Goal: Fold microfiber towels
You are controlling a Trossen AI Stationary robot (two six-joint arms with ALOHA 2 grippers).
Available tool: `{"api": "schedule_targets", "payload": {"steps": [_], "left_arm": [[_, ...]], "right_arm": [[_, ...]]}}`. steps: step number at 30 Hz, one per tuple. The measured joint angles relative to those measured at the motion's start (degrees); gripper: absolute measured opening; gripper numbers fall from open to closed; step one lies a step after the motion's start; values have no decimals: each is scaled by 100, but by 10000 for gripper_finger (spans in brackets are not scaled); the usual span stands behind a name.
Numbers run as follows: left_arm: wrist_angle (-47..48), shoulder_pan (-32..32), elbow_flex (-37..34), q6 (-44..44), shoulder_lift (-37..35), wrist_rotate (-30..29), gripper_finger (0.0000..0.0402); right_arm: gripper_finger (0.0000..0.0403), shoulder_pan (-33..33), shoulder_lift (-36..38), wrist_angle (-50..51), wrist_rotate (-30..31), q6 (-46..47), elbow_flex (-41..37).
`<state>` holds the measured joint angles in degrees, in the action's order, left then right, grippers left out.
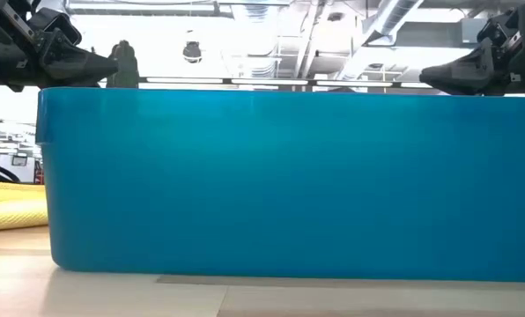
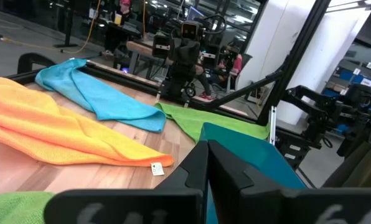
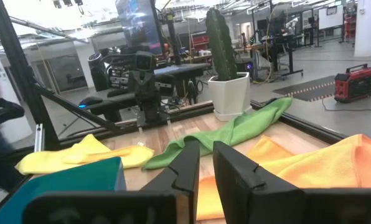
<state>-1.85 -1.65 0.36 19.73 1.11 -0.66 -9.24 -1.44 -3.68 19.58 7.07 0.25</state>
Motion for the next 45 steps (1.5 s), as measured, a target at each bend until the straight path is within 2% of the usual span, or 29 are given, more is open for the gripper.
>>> {"api": "schedule_targets", "payload": {"steps": [30,34,39,45], "left_arm": [[-67,0,0,195,0,0,0],[-313,0,0,785,0,-136,0],[-658,0,0,2548,-2,-776,0],[-671,0,0,3889,0,-1687,0]], "right_arm": [[72,0,-1,1,0,0,0],[72,0,-2,2,0,0,0],[72,5,-2,0,0,40,0],[72,-11,-2,-1,1,1190,0]]}}
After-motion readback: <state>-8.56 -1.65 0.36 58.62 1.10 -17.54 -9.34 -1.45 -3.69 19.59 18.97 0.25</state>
